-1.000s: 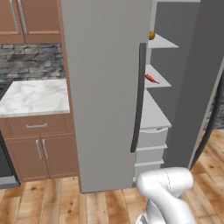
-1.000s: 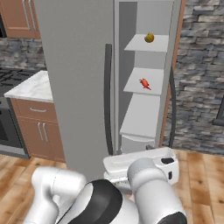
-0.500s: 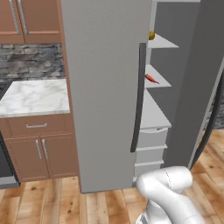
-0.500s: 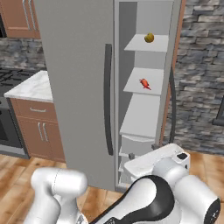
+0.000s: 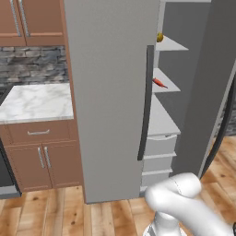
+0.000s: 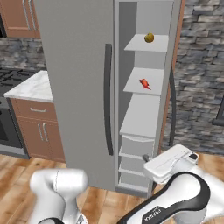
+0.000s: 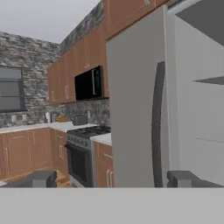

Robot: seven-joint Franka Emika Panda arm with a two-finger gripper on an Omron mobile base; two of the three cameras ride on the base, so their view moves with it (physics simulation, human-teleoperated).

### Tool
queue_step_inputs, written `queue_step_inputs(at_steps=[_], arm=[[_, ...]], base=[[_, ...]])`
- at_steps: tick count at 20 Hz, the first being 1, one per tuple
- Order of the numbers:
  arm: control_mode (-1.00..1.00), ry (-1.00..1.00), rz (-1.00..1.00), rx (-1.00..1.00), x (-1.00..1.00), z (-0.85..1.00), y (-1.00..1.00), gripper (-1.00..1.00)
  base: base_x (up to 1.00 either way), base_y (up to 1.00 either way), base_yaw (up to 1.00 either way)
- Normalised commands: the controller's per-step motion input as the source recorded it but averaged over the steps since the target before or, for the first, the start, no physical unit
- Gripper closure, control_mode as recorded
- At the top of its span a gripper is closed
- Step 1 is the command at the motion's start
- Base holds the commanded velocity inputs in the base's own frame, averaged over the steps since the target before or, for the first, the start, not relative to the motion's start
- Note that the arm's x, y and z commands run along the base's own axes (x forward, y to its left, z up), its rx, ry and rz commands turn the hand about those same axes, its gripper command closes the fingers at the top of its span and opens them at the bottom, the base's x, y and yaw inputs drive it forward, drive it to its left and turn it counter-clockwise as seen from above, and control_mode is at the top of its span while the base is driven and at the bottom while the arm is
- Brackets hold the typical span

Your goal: There's a fish in the fridge that needs to be moved to the freezer for freezing. Pick up the fish from the fridge, place it on any shelf in the freezer, and close the fridge and freezer doors when done.

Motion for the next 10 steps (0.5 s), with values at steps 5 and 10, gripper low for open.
queue_step_inputs(at_steps=[5,10], arm=[[-1.00,0.00,0.10,0.07,0.57,-0.38,-0.27,-1.00],[-1.00,0.00,0.08,0.03,0.50,-0.37,-0.23,-1.00]], base=[[0.00,0.00,0.00],[0.00,0.00,0.00]])
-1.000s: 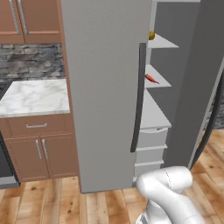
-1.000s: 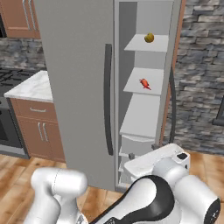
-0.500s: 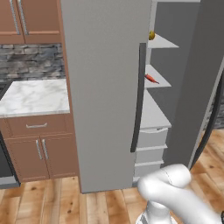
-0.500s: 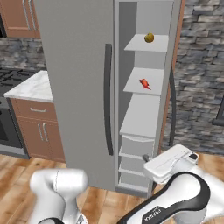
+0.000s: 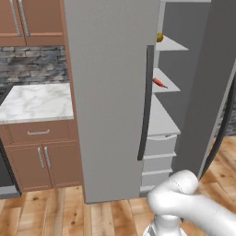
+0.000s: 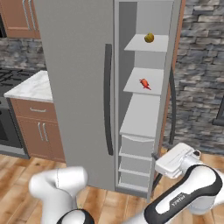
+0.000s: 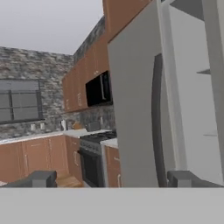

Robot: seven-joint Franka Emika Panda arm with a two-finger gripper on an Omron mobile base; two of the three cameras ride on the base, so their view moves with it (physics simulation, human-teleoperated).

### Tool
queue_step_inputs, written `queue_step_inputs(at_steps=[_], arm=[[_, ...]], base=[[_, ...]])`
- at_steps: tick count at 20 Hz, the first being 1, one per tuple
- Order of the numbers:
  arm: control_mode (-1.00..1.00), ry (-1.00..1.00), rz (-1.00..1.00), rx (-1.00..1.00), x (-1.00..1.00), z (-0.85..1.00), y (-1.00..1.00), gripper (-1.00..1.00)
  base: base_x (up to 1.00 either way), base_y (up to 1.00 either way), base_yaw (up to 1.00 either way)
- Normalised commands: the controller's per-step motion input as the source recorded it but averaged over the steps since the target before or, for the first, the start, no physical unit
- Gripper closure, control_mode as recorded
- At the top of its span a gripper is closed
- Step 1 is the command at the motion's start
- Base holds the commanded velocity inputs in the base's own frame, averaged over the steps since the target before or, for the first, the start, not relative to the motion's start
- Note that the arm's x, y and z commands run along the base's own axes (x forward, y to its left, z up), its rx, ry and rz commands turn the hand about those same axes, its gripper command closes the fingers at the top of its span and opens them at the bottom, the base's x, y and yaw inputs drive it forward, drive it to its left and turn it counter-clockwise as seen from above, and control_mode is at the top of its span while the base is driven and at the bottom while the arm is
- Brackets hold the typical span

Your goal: There's a fish in the fridge that needs to be moved to the freezer for freezing. Pick up the fish from the fridge, place it on any shelf in the freezer, and close the fridge and freezer doors when done.

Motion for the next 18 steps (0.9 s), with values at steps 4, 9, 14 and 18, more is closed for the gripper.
queue_step_inputs(at_steps=[4,9,14,18], arm=[[-1.00,0.00,0.04,0.01,0.63,-0.41,-0.29,-1.00],[-1.00,0.00,0.00,0.00,0.68,-0.35,-0.39,-1.00],[-1.00,0.00,0.00,0.00,0.59,-0.32,-0.44,-1.00],[-1.00,0.00,0.00,0.01,0.52,-0.37,-0.36,-1.00]], base=[[0.00,0.00,0.00],[0.00,0.00,0.00],[0.00,0.00,0.00],[0.00,0.00,0.00]])
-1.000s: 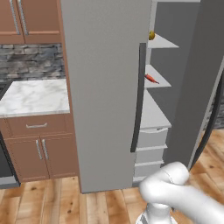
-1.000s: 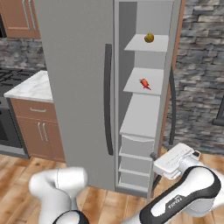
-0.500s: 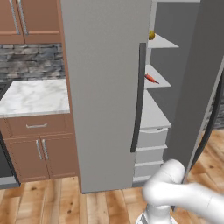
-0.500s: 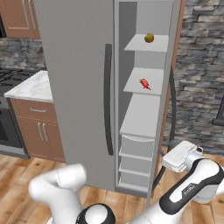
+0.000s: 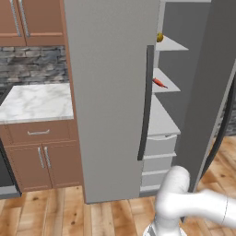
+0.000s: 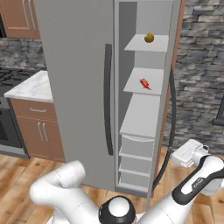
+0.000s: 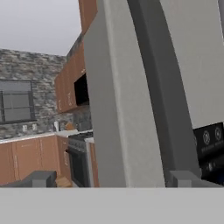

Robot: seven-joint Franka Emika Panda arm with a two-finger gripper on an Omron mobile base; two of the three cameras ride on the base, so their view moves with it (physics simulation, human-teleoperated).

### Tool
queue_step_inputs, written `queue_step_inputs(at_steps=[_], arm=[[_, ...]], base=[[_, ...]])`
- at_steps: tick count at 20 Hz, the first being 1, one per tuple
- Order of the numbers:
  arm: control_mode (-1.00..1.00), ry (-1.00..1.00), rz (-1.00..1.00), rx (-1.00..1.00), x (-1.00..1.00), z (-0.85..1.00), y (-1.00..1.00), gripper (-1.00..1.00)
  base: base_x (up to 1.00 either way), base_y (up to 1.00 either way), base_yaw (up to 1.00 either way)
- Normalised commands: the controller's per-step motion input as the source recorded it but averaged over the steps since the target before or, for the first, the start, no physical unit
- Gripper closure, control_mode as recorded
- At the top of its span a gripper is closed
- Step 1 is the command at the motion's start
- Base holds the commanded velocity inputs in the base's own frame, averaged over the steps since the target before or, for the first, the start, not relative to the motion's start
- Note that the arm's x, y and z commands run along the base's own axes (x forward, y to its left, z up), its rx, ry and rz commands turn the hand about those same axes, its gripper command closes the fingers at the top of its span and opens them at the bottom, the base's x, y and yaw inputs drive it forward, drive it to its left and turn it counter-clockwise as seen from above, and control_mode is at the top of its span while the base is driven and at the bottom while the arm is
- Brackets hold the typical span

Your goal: There's a fish in the fridge that needs to be moved to the freezer for freezing. Pick up the fish from the fridge, place it on any shelf in the freezer, and close the fridge and freezer doors when done.

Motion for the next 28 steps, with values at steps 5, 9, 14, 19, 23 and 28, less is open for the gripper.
queue_step_inputs(at_steps=[5,9,14,19,23,28], arm=[[-1.00,0.03,0.00,0.00,0.59,-0.39,-0.01,-1.00],[-1.00,0.11,0.00,0.00,0.68,-0.37,-0.03,-1.00],[-1.00,0.06,0.00,0.01,0.42,-0.24,-0.34,-1.00],[-1.00,0.06,0.00,0.01,0.34,-0.29,-0.15,-1.00],[-1.00,0.04,0.00,0.00,0.21,-0.40,0.56,-1.00],[-1.00,0.00,-0.02,-0.06,0.26,-0.39,1.00,-1.00]], base=[[0.00,0.00,0.00],[0.00,0.00,0.00],[0.00,0.00,0.00],[0.00,0.00,0.00],[0.00,0.00,0.00],[0.00,0.00,0.00]])
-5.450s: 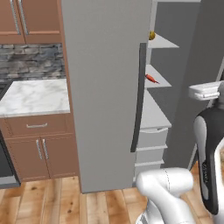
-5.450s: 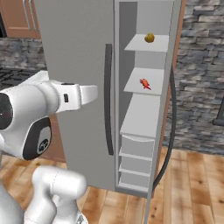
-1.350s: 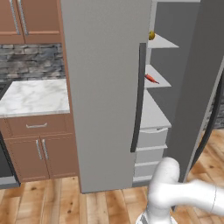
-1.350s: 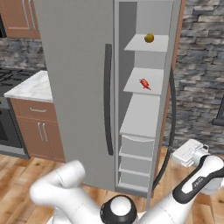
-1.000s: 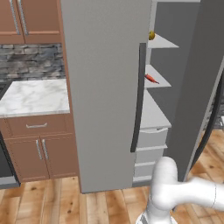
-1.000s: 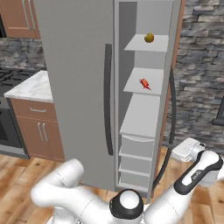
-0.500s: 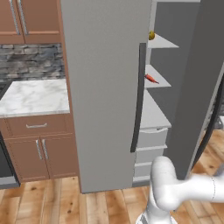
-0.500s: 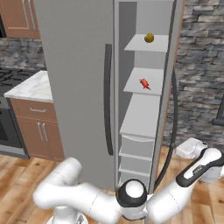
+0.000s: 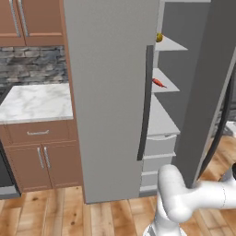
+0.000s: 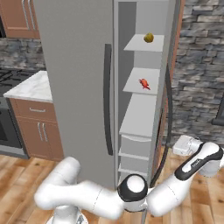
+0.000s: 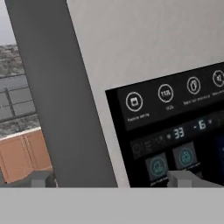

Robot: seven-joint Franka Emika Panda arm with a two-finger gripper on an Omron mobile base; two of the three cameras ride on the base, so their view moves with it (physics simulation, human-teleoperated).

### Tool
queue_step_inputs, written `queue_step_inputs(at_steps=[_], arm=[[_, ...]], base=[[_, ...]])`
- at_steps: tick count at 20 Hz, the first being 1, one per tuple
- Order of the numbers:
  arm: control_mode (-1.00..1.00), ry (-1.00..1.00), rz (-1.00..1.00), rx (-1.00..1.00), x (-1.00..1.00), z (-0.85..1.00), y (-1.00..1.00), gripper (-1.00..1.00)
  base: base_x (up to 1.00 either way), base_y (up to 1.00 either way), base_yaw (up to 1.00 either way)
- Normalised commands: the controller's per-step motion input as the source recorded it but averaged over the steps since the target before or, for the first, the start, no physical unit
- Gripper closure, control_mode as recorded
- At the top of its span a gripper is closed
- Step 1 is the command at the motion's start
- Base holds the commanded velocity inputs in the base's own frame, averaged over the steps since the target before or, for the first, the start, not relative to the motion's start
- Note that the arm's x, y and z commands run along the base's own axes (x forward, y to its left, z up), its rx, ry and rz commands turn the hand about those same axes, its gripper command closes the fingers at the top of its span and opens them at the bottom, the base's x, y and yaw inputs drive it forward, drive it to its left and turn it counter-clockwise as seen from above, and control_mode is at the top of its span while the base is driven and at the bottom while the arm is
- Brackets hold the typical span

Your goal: There's a fish in the fridge that needs to be moved to the freezer for freezing. Pick up the fish from the fridge, place it on any shelf in the freezer, and close the fridge and freezer doors when done.

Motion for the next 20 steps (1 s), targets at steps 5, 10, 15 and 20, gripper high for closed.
queue_step_inputs(at_steps=[5,10,15,20], arm=[[-1.00,0.00,-0.14,0.00,0.00,-0.31,1.00,-1.00],[-1.00,0.00,-0.24,0.00,0.00,-0.28,1.00,-1.00],[-1.00,0.00,-0.34,0.01,0.00,-0.14,1.00,-1.00],[-1.00,0.01,-0.36,0.00,0.26,0.00,1.00,-1.00]], base=[[0.00,0.00,0.00],[0.00,0.00,0.00],[0.00,0.00,0.00],[0.00,0.00,0.00]])
